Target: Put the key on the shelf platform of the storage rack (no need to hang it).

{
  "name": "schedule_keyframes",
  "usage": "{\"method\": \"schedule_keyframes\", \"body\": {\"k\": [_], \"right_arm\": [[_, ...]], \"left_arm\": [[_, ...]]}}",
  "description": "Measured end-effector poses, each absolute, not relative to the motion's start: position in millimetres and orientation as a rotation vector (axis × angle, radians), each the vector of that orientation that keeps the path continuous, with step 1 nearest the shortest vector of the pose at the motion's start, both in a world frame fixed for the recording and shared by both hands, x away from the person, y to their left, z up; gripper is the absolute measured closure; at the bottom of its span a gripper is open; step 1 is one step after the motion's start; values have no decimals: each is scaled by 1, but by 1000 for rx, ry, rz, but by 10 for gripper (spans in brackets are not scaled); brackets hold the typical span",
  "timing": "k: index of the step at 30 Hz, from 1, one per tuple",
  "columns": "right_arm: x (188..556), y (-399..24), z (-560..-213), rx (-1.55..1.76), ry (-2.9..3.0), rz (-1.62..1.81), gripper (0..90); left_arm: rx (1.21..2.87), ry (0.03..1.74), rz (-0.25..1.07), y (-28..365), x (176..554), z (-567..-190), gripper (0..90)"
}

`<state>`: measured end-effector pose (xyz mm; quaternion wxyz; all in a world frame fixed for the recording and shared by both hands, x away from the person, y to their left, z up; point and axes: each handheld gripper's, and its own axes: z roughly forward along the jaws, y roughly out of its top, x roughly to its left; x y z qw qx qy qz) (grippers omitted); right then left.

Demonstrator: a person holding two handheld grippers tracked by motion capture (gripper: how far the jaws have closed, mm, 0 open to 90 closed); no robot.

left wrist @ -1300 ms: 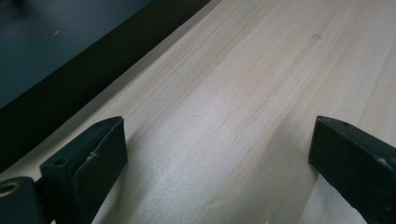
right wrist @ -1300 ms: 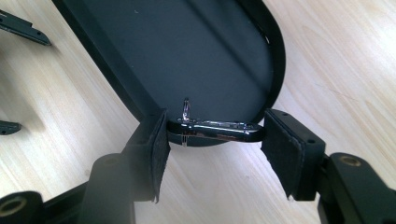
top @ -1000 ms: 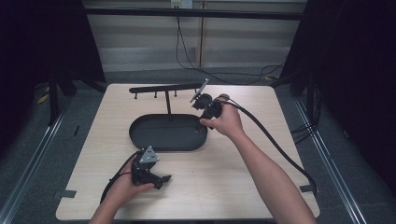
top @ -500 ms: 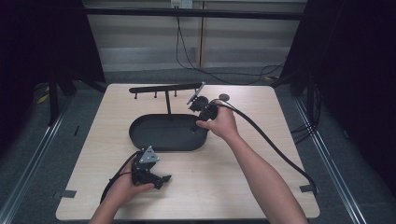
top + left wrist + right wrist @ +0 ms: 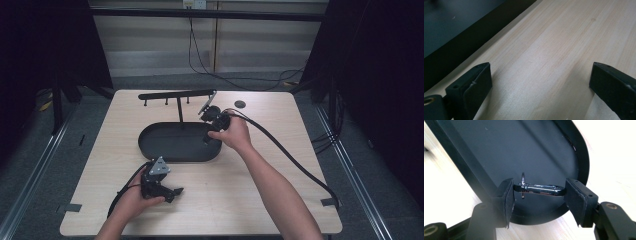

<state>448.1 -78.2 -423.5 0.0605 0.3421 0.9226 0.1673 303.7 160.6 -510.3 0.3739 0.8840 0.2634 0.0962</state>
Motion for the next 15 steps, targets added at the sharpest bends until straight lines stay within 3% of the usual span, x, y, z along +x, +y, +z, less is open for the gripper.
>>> {"method": "schedule_keyframes", "body": {"k": [15], "right_arm": [[452, -76, -431, 1023, 2800, 468, 418]], "left_arm": [[2265, 672, 245, 160, 304, -510, 34]]}}
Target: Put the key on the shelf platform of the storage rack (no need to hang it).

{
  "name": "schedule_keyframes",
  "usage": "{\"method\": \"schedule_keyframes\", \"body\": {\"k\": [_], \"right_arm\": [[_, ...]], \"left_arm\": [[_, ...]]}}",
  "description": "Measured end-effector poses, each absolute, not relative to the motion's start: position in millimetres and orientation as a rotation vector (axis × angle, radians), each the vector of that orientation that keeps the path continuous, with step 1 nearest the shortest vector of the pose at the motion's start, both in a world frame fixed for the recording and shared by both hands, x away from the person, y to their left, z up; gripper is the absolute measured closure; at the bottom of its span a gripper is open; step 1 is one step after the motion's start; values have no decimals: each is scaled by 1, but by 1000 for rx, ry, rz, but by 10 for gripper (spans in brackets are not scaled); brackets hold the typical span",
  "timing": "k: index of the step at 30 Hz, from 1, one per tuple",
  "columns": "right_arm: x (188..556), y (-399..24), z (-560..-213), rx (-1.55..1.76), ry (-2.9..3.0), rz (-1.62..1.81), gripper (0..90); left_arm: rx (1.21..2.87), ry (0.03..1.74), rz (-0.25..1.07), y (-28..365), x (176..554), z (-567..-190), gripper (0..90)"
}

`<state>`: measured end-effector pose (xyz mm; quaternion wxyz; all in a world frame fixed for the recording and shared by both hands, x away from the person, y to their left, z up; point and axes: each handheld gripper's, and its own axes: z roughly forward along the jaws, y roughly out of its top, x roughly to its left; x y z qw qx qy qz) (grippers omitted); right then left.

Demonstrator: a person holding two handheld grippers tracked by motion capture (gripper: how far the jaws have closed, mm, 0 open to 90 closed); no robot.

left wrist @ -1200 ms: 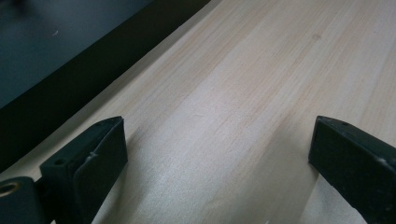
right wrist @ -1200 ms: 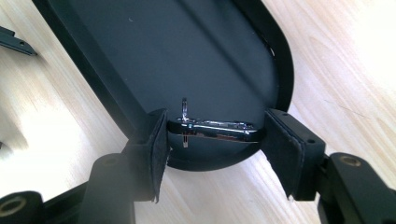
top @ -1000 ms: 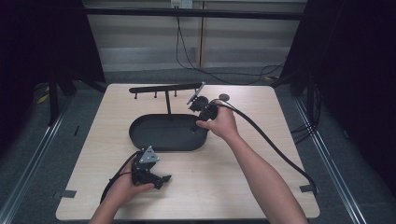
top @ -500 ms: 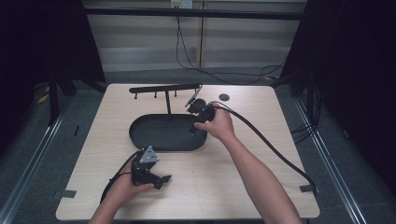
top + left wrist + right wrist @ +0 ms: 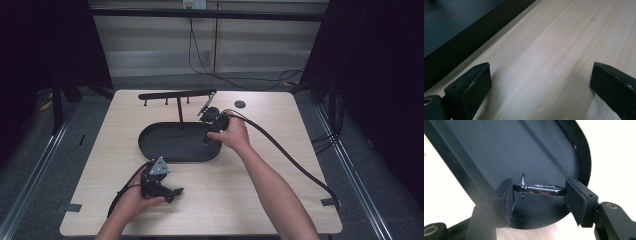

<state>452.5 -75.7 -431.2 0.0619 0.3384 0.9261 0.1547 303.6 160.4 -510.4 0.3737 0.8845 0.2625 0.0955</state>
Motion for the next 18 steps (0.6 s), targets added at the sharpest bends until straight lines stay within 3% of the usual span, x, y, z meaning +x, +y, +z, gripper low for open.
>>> {"method": "schedule_keyframes", "body": {"k": [18], "right_arm": [[455, -69, -434, 1012, 2803, 492, 417]], "left_arm": [[2267, 669, 244, 160, 304, -511, 31]]}}
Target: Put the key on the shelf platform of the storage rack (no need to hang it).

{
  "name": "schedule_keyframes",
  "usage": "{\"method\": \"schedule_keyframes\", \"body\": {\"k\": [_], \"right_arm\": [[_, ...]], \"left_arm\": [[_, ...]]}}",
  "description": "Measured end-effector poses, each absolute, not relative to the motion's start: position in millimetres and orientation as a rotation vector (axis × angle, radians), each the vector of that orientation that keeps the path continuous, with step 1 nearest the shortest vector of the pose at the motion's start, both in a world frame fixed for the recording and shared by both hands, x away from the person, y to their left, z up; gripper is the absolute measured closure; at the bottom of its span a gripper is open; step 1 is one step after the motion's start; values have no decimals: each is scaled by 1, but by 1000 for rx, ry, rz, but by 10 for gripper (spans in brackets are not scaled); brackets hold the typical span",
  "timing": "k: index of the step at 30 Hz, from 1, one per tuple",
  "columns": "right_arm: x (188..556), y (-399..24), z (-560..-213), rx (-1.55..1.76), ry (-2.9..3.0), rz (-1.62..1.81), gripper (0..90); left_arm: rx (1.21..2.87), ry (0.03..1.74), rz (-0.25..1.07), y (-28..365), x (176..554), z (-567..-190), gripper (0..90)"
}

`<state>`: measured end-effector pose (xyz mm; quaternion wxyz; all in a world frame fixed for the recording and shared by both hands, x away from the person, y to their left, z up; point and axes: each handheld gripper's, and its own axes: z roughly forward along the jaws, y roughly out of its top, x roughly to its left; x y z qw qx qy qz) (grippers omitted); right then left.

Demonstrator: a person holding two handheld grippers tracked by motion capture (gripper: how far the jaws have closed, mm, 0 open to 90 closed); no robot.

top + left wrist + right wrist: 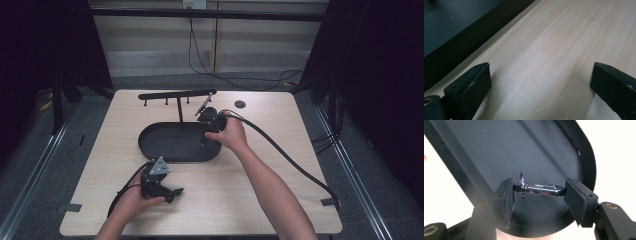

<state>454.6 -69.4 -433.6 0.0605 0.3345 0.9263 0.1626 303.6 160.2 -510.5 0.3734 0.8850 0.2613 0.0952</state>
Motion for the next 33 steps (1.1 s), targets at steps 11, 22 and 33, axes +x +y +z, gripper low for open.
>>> {"method": "schedule_keyframes", "body": {"k": [11, 22, 33], "right_arm": [[455, -70, -433, 1023, 2807, 500, 405], [443, -68, -423, 985, 2813, 525, 325], [425, -89, -412, 991, 2795, 597, 294]], "left_arm": [[2269, 668, 241, 160, 304, -511, 27], [2270, 667, 241, 160, 303, -511, 26], [2269, 668, 242, 160, 303, -511, 26]]}}
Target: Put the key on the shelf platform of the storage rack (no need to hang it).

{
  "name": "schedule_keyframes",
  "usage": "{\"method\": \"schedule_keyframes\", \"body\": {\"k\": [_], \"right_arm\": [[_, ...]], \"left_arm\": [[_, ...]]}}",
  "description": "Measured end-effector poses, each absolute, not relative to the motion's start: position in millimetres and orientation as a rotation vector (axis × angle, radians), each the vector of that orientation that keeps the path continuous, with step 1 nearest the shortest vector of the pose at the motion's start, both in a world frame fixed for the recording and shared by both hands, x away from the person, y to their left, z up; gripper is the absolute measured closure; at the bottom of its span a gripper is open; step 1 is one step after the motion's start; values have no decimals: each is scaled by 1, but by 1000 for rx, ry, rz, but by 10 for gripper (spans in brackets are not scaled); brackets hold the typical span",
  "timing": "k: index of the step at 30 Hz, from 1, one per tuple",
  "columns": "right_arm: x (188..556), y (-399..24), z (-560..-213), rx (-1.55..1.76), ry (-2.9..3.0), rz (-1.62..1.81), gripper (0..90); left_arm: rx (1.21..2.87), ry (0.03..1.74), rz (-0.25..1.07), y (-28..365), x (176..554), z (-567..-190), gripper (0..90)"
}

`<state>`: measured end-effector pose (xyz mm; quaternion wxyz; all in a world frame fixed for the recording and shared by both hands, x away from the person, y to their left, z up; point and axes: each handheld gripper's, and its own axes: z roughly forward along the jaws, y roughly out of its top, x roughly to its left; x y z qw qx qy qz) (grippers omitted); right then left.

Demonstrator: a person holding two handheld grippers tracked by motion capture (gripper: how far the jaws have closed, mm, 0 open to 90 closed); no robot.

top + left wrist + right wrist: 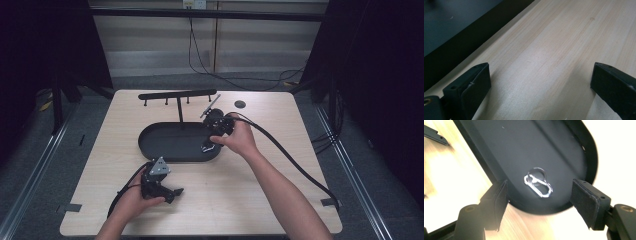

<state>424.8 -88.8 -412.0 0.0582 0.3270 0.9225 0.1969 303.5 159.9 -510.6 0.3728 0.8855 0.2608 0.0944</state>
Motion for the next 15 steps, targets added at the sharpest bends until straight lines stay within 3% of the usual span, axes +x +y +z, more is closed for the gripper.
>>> {"method": "schedule_keyframes", "body": {"k": [15], "right_arm": [[403, -129, -406, 1021, 2762, 632, 278]], "left_arm": [[2276, 665, 240, 160, 303, -510, 26]]}}
